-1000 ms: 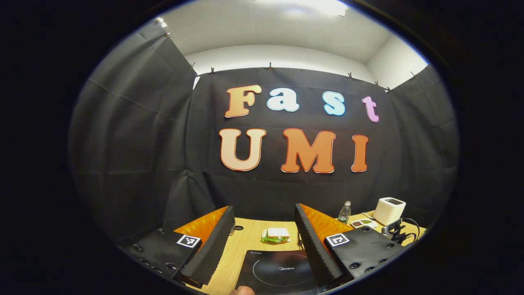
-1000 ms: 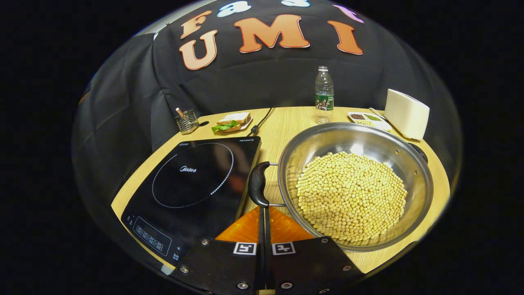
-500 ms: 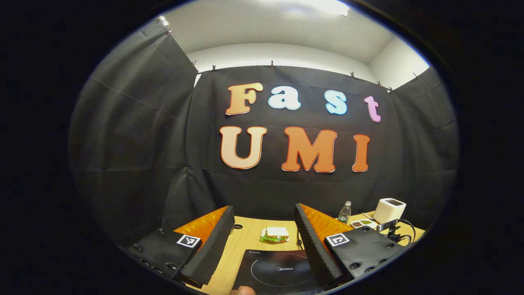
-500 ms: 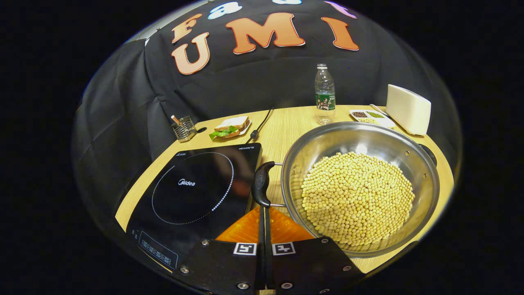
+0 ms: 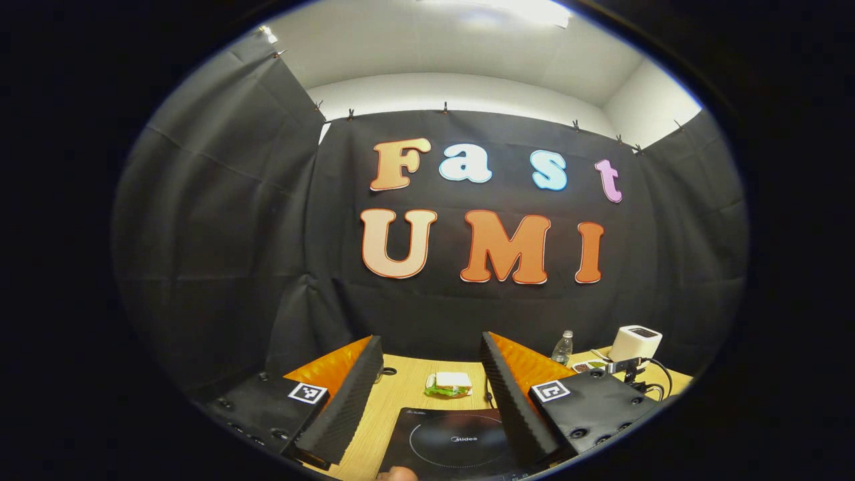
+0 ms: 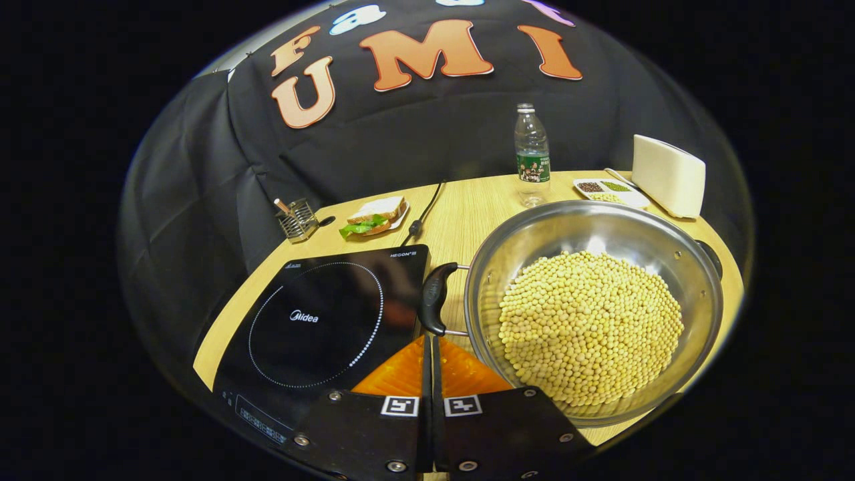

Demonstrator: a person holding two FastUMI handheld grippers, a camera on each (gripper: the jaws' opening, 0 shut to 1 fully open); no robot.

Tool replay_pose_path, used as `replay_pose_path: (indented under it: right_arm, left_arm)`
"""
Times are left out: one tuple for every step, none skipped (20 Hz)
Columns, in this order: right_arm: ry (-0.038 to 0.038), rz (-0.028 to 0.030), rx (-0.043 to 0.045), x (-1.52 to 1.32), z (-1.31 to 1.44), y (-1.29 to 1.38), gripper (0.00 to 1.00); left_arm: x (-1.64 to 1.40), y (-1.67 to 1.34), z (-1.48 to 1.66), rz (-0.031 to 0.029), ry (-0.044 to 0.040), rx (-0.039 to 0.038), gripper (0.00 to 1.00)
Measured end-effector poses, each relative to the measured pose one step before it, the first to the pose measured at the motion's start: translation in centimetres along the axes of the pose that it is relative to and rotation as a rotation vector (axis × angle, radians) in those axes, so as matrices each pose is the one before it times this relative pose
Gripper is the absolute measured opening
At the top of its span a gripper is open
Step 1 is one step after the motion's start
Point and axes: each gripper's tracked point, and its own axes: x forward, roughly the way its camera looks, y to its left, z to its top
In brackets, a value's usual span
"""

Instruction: First push the handle of the pot to place it horizontally, then grasp the pot with both hands and set it on the induction cooktop.

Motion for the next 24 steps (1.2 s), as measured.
replay_pose_path:
  right_arm:
    - [0.00340, 0.00616, 0.00332, -0.053, 0.002, 0.131, 0.00]
    - [-0.00136, 0.00764, -0.00094, -0.310, 0.092, 0.109, 0.00]
    - [-0.01099, 0.00094, -0.00520, -0.392, 0.252, -0.015, 0.00]
    - [-0.00600, 0.00062, -0.00731, -0.394, 0.148, -0.141, 0.00]
    - [0.00520, 0.01313, -0.00597, -0.651, -0.318, 0.107, 0.00]
    - [0.00694, 0.01545, -0.00432, -0.723, -0.262, 0.134, 0.00]
    - [-0.00594, 0.01091, -0.00217, -0.770, 0.054, -0.011, 0.00]
    - [-0.01324, 0.00655, -0.00003, -0.724, 0.313, -0.270, 0.00]
    - [-0.01532, 0.01056, 0.00164, -0.903, 0.372, -0.185, 0.00]
    - [-0.01664, 0.01675, 0.00510, -0.902, 0.320, -0.052, 0.00]
    - [-0.01426, 0.01535, 0.00386, -0.922, 0.363, -0.188, 0.00]
    - [-0.01541, 0.00453, -0.00065, -0.827, 0.437, -0.457, 0.00]
    - [-0.01971, -0.00703, -0.00264, -0.726, 0.563, -0.893, 0.00]
    - [-0.02067, -0.00681, -0.00072, -0.694, 0.511, -0.883, 0.00]
    - [-0.01459, -0.00753, 0.00187, -0.679, 0.468, -1.007, 0.00]
    - [-0.01267, -0.01362, 0.00323, -0.488, 0.336, -1.131, 0.02]
    - [-0.01276, -0.02104, 0.00563, -0.367, 0.387, -1.385, 0.05]
    - [-0.01365, -0.02005, 0.00829, -0.463, 0.439, -1.414, 0.07]
    - [-0.01192, -0.02115, 0.01099, -0.236, 0.284, -1.426, 0.05]
    - [-0.01246, -0.02308, 0.01280, -0.221, 0.327, -1.480, 0.19]
    - [-0.01094, -0.02565, 0.01182, -0.207, 0.312, -1.500, 0.28]
    - [-0.00832, -0.02795, 0.00949, -0.116, 0.191, -1.522, 0.32]
    - [-0.00843, -0.02637, 0.01113, -0.111, 0.237, -1.510, 0.40]
    - [-0.00869, -0.02361, 0.01313, -0.113, 0.258, -1.328, 0.45]
  left_arm:
    - [0.006, -0.040, -0.006, 0.00109, 0.00038, 0.00035, 0.96]
    - [-0.122, -0.098, 0.066, 0.00109, -0.00058, 0.00035, 0.94]
    - [-0.141, -0.052, 0.033, -0.00006, -0.00183, -0.00099, 0.96]
    - [-0.057, -0.090, 0.137, -0.00121, -0.00267, -0.00352, 0.96]
    - [0.012, -0.239, 0.118, -0.00306, -0.00154, -0.00498, 0.96]
    - [-0.077, -0.379, -0.119, -0.00560, -0.00069, -0.00561, 0.96]
    - [0.037, -0.417, -0.063, -0.00746, 0.00265, -0.00307, 0.96]
    - [-0.075, -0.484, -0.247, -0.00920, 0.00550, -0.00329, 0.96]
    - [0.002, -0.618, -0.201, -0.01094, 0.00502, -0.00353, 0.94]
    - [0.208, -0.692, -0.171, -0.01044, 0.00334, -0.00458, 0.94]
    - [0.118, -0.808, -0.266, -0.01144, 0.00415, -0.00332, 0.96]
    - [0.078, -0.876, -0.385, -0.01380, 0.00346, -0.00339, 0.96]
    - [0.066, -0.979, -0.470, -0.01565, 0.00512, -0.00279, 0.96]
    - [0.192, -1.011, -0.593, -0.01552, 0.00920, -0.00139, 0.95]
    - [0.206, -1.128, -0.717, -0.01472, 0.01302, -0.00017, 0.94]
    - [0.320, -1.196, -0.804, -0.01561, 0.01508, 0.00207, 0.96]
    - [0.286, -1.078, -0.737, -0.01320, 0.01567, 0.00204, 0.94]
    - [0.266, -1.008, -0.880, -0.01209, 0.01321, 0.00141, 0.94]
    - [0.294, -1.069, -0.812, -0.01809, 0.01472, -0.00001, 0.94]
    - [0.457, -1.146, -0.958, -0.01920, 0.01556, -0.00251, 0.94]
    - [0.574, -1.133, -1.116, -0.01488, 0.01998, -0.00394, 0.94]
    - [0.589, -1.053, -1.072, -0.01440, 0.02312, 0.00026, 0.96]
    - [0.620, -0.842, -0.952, -0.00796, 0.01891, -0.00062, 0.96]
    - [0.615, -0.682, -1.079, -0.00667, 0.02242, 0.00128, 0.96]
